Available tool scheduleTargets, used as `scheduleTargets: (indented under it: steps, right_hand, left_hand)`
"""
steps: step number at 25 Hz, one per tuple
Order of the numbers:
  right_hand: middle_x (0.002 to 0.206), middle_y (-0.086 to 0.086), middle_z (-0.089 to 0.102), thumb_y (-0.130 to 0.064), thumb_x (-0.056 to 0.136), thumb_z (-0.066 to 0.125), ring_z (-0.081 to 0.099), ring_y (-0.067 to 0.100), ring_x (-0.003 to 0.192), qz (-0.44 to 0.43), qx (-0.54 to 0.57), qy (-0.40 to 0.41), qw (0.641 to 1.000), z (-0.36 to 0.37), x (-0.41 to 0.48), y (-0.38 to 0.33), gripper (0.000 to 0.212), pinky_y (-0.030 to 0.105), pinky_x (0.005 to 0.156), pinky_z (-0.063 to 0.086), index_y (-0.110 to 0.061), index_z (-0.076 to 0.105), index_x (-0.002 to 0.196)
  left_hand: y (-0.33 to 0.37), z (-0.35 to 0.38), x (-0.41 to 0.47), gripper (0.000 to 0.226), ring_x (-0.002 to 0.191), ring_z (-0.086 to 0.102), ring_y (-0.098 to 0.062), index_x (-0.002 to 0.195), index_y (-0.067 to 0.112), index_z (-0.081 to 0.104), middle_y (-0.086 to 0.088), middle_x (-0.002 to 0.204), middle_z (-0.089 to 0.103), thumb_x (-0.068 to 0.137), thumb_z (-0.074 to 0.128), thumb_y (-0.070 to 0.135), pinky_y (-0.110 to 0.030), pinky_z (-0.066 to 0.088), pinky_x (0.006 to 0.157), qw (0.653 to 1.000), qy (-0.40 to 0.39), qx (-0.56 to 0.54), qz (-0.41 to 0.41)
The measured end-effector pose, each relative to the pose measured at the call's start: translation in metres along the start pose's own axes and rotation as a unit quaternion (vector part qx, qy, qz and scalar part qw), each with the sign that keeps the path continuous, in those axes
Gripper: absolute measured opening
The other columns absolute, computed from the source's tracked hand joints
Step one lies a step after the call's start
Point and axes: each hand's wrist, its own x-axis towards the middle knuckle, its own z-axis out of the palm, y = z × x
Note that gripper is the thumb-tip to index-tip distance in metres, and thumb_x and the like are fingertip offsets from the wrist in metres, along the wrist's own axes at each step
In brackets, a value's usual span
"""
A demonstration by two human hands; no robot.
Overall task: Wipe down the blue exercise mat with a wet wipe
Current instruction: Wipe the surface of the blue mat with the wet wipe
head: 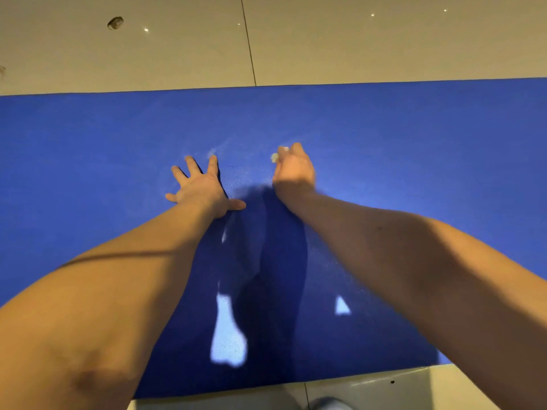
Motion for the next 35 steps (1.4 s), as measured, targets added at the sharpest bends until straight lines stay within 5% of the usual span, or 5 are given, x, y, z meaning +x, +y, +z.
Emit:
scheduleTargets:
  steps: [7,17,27,31,35]
  right_hand:
    - [0.071,0.004,0.050,-0.008,0.069,0.077,0.043,0.020,0.057,-0.229,-0.007,0.008,0.973,0.022,-0.017,-0.031,0.020,0.028,0.051,0.031,-0.012,0.057,0.069]
    - [0.112,0.014,0.054,0.003,0.084,0.050,0.051,0.032,0.102,-0.003,-0.071,0.016,0.997,-0.018,0.049,0.043,0.020,0.035,0.082,0.042,-0.004,0.062,0.098]
    - [0.080,0.011,0.045,0.004,0.081,0.059,0.038,0.024,0.069,-0.201,0.046,-0.071,0.976,0.026,0.015,-0.037,0.012,0.038,0.059,0.036,-0.007,0.058,0.076]
    - [0.084,0.005,0.063,-0.025,0.096,0.045,0.051,0.022,0.090,-0.153,0.041,-0.048,0.986,-0.003,0.030,-0.015,0.032,0.033,0.071,0.038,-0.023,0.056,0.066]
    - [0.092,-0.003,0.056,-0.010,0.092,0.043,0.052,0.020,0.099,-0.072,0.016,-0.017,0.997,-0.021,0.045,0.019,0.036,0.028,0.082,0.045,-0.027,0.056,0.063]
  left_hand:
    - [-0.002,0.001,0.002,0.136,0.151,-0.006,-0.036,0.157,0.045,-0.006,0.001,0.165,-0.012,0.057,0.079,0.078,-0.068,0.036,0.106,1.000,0.013,0.025,0.005]
    - [-0.001,0.001,0.004,0.135,0.152,-0.009,-0.036,0.157,0.046,-0.007,0.002,0.165,-0.014,0.059,0.082,0.073,-0.069,0.033,0.108,1.000,0.008,0.017,-0.001]
    - [-0.001,0.000,0.005,0.135,0.150,-0.003,-0.039,0.157,0.045,-0.008,0.001,0.165,-0.011,0.059,0.078,0.078,-0.070,0.037,0.104,0.999,0.012,0.039,0.001]
    - [0.000,0.000,0.007,0.136,0.151,-0.007,-0.037,0.157,0.046,-0.008,0.002,0.164,-0.012,0.058,0.081,0.076,-0.070,0.035,0.105,0.999,0.006,0.031,-0.008]
    - [0.001,0.000,0.008,0.137,0.151,-0.008,-0.037,0.156,0.046,-0.006,0.001,0.164,-0.010,0.056,0.082,0.076,-0.069,0.036,0.104,1.000,0.006,0.028,-0.008]
